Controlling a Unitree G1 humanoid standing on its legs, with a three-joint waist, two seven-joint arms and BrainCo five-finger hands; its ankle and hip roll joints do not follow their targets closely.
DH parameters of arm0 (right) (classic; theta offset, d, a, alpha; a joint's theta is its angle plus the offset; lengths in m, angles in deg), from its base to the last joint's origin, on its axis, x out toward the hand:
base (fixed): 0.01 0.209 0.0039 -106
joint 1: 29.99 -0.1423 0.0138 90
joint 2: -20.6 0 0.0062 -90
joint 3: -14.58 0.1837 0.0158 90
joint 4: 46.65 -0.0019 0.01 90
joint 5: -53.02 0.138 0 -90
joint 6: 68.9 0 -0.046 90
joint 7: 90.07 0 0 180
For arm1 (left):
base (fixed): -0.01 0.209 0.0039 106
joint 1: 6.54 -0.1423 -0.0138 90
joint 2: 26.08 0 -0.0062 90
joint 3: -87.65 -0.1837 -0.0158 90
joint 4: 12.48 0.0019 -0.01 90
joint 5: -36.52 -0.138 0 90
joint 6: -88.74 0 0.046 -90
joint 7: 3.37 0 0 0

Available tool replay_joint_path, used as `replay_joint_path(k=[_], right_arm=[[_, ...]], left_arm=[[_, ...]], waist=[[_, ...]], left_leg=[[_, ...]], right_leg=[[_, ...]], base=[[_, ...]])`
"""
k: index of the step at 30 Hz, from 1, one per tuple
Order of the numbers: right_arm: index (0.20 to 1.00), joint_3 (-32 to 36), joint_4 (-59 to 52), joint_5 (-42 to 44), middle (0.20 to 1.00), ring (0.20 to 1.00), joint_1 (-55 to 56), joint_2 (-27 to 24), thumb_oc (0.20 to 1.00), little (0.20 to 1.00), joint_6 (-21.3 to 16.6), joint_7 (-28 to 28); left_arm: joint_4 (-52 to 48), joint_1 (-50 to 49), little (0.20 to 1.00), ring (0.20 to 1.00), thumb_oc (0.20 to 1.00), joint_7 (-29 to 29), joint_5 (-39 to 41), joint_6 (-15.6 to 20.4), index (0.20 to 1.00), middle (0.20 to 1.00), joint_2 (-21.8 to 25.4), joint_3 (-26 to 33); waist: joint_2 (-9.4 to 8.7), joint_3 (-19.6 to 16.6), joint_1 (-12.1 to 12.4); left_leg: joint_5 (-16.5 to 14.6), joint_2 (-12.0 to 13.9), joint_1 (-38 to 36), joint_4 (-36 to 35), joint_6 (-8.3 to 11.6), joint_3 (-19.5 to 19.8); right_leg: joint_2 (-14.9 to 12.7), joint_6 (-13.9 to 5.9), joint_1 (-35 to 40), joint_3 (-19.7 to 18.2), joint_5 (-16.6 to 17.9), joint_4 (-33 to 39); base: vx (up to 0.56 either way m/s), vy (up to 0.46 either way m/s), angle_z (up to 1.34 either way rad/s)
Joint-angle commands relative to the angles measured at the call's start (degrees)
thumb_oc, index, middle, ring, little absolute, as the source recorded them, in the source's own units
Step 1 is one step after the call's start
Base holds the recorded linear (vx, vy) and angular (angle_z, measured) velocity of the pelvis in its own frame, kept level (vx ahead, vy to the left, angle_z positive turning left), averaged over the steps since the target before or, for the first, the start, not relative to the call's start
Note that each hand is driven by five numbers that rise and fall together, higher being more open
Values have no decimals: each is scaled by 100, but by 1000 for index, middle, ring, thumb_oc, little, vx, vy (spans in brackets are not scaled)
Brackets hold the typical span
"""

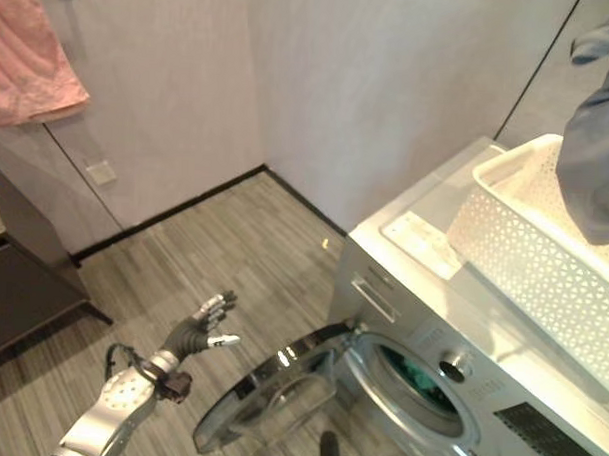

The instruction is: Grab the laundry basket,head to the washer,open it,put in the laundry and shut it.

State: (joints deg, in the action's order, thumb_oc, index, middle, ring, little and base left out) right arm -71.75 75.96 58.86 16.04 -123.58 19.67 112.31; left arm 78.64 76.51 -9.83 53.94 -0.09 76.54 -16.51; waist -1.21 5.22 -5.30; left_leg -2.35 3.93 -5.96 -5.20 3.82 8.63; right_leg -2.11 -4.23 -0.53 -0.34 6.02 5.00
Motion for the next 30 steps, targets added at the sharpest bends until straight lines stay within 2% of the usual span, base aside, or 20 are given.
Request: replay_joint_path(k=[1, 8, 10, 11, 13, 15, 16, 17, 18, 19, 20, 21, 23, 24, 25, 26, 27, 28, 29, 30], right_arm=[[200, 466, -481, -212, 200, 200, -398, -45, 200, 200, -361, 498], [200, 1104, -1362, -514, 200, 200, 266, -70, 200, 200, -374, 566], [200, 1744, -1856, -499, 200, 200, 968, -72, 200, 200, -407, 524], [200, 2181, -2279, -590, 200, 200, 1577, 51, 200, 200, -432, 441], [200, 2428, -2623, -640, 200, 200, 1968, 303, 200, 200, -494, 404], [200, 3126, -3467, -710, 200, 200, 3002, 979, 200, 200, -532, 172], [200, 3601, -4026, -807, 200, 200, 3676, 1351, 200, 200, -580, -13], [200, 3631, -4050, -807, 200, 200, 3708, 1369, 200, 200, -571, -19], [200, 3858, -4491, -809, 200, 200, 4110, 1797, 200, 200, -691, -155], [200, 3914, -4666, -853, 200, 200, 4234, 2003, 200, 200, -734, -191], [200, 3958, -4765, -873, 200, 200, 4304, 2093, 200, 200, -707, -213], [200, 3924, -4933, -993, 200, 200, 4443, 2360, 200, 200, -738, -252], [200, 3740, -5483, -1290, 200, 200, 5003, 3306, 200, 200, -758, -490], [200, 3734, -5509, -1301, 200, 200, 5014, 3336, 200, 200, -751, -493], [200, 3338, -5578, -1417, 200, 200, 5216, 3818, 200, 200, -777, -626], [200, 3328, -5607, -1425, 200, 200, 5230, 3855, 200, 200, -768, -633], [200, 2857, -5532, -1214, 200, 200, 5465, 4311, 200, 200, -765, -858], [200, 2845, -5540, -1213, 200, 200, 5470, 4328, 200, 200, -764, -862], [200, 2322, -5444, -897, 200, 200, 5730, 4762, 200, 200, -712, -1144], [200, 1981, -5398, -679, 200, 200, 5860, 4948, 200, 200, -678, -1357]], left_arm=[[-224, 57, 1000, 1000, 1000, 183, -132, 433, 1000, 1000, 183, 133], [-174, -1, 1000, 1000, 1000, 203, -263, 484, 1000, 1000, 139, 191], [-197, -26, 1000, 1000, 1000, 181, -362, 510, 1000, 1000, 103, 243], [-234, -57, 1000, 1000, 1000, 186, -419, 528, 1000, 1000, 74, 310], [-251, -97, 1000, 1000, 1000, 212, -463, 539, 1000, 1000, 2, 380], [-329, -188, 1000, 1000, 1000, 259, -547, 542, 1000, 1000, -69, 617], [-378, -289, 1000, 1000, 1000, 294, -593, 550, 1000, 1000, -91, 830], [-381, -289, 1000, 1000, 1000, 293, -593, 549, 1000, 1000, -80, 819], [-403, -418, 1000, 1000, 1000, 340, -617, 541, 1000, 1000, -138, 997], [-414, -475, 1000, 1000, 1000, 361, -630, 542, 1000, 1000, -163, 1071], [-430, -501, 1000, 1000, 1000, 358, -633, 538, 1000, 1000, -132, 1066], [-414, -566, 1000, 1000, 1000, 388, -657, 546, 1000, 1000, -170, 1144], [-424, -780, 1000, 1000, 1000, 479, -689, 569, 1000, 1000, -194, 1305], [-428, -793, 1000, 1000, 1000, 480, -689, 571, 1000, 1000, -181, 1312], [-420, -905, 1000, 1000, 1000, 518, -684, 579, 1000, 1000, -191, 1326], [-426, -925, 1000, 1000, 1000, 518, -684, 581, 1000, 1000, -171, 1340], [-413, -1025, 1000, 1000, 1000, 555, -679, 601, 1000, 1000, -190, 1329], [-417, -1040, 1000, 1000, 1000, 556, -679, 603, 1000, 1000, -177, 1342], [-437, -1156, 1000, 1000, 1000, 570, -642, 587, 1000, 1000, -161, 1356], [-429, -1159, 1000, 1000, 1000, 554, -598, 565, 1000, 1000, -169, 1336]], waist=[[-499, -390, 183], [-580, -271, 94], [-571, -169, -80], [-539, -114, -168], [-440, -72, -241], [-281, 28, -318], [-177, 10, -374], [-190, 3, -358], [-64, -37, -402], [-46, -58, -397], [-75, -92, -375], [-9, -120, -370], [37, -188, -359], [7, -197, -355], [53, -203, -308], [11, -223, -304], [54, -220, -261], [24, -231, -262], [21, -255, -232], [33, -257, -213]], left_leg=[[-1447, -281, -193, 1254, -430, -367], [-1633, -544, -46, 1617, -670, -664], [-1662, -696, -54, 1609, -824, -842], [-1620, -752, -107, 1526, -895, -948], [-1603, -742, -166, 1430, -952, -1059], [-1433, -650, -188, 1210, -991, -1214], [-1327, -612, -171, 1041, -1030, -1252], [-1315, -618, -168, 1032, -1028, -1255], [-1259, -582, -116, 912, -1051, -1327], [-1194, -589, -70, 876, -1049, -1364], [-1177, -590, -69, 847, -1046, -1373], [-1175, -554, -54, 811, -1061, -1403], [-1114, -509, 65, 753, -1077, -1563], [-1083, -520, 84, 759, -1072, -1578], [-1109, -486, 141, 762, -1085, -1692], [-1065, -504, 171, 763, -1080, -1712], [-1099, -480, 192, 755, -1092, -1852], [-1061, -492, 212, 754, -1089, -1868], [-1033, -502, 227, 693, -1080, -2014], [-1053, -505, 224, 670, -1070, -2089]], right_leg=[[-830, -854, -804, -158, 253, -474], [-981, -1024, -895, -363, 539, -375], [-1076, -1051, -996, -460, 669, -350], [-1107, -1029, -1079, -458, 718, -351], [-1120, -1007, -1140, -318, 678, -363], [-1112, -897, -1179, 9, 547, -502], [-1076, -834, -1122, 11, 423, -658], [-1081, -833, -1132, 5, 426, -659], [-1063, -800, -1036, 49, 284, -808], [-1079, -783, -999, 78, 277, -850], [-1077, -780, -1022, 69, 272, -860], [-1067, -785, -941, 97, 204, -943], [-1094, -777, -789, 126, 133, -1130], [-1103, -768, -806, 114, 165, -1119], [-1167, -766, -652, 227, 57, -1162], [-1182, -756, -679, 210, 97, -1142], [-1272, -784, -550, 364, 132, -1155], [-1282, -776, -566, 352, 169, -1133], [-1349, -806, -508, 478, 279, -1051], [-1356, -820, -430, 570, 244, -973]], base=[[-80, 98, -10], [-92, 142, -18], [-177, 292, -38], [-158, 276, -44], [-65, 170, -71], [-129, 124, -96], [-138, 83, -35], [-112, 63, -39], [-92, 14, -53], [-87, 13, -63], [-43, -18, -38], [-27, -30, -32], [-88, -61, -38], [-129, -65, -44], [-100, -38, -44], [-116, -67, -54], [-75, -43, -43], [-83, -79, -45], [-42, -50, -43], [-27, -61, -38]])
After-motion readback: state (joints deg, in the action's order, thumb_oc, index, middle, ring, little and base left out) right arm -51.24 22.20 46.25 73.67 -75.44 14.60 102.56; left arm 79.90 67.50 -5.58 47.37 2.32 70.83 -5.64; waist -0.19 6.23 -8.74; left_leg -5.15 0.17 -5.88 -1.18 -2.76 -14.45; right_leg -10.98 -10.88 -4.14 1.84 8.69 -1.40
